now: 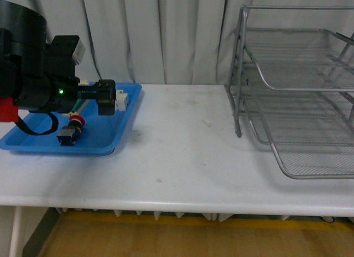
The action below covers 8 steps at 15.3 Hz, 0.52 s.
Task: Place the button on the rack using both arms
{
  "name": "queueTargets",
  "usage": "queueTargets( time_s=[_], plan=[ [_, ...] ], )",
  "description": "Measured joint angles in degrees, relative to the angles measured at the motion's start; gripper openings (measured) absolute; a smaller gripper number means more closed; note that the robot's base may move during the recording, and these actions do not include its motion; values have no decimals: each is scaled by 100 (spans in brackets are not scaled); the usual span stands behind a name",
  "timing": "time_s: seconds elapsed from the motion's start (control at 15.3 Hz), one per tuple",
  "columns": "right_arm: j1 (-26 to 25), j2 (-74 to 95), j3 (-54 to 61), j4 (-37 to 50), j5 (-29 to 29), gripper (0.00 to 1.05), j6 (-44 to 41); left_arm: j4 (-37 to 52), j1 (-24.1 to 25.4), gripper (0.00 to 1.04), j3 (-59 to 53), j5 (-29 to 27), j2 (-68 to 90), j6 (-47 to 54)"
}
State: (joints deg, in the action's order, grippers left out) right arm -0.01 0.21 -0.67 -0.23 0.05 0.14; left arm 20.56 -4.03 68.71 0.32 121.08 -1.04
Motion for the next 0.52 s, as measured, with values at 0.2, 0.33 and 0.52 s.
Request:
queueTargets(
  time_s=[0.2,0.33,0.52],
  plan=[
    [0,0,0,2,-2,98,0,-765,251,98,903,-273,643,243],
    [0,0,0,0,-2,98,0,-1064,448,98,1220,-472,925,280],
    [0,0,0,0,-2,98,0,-1231,651,98,1285,-284,946,240]
  ],
)
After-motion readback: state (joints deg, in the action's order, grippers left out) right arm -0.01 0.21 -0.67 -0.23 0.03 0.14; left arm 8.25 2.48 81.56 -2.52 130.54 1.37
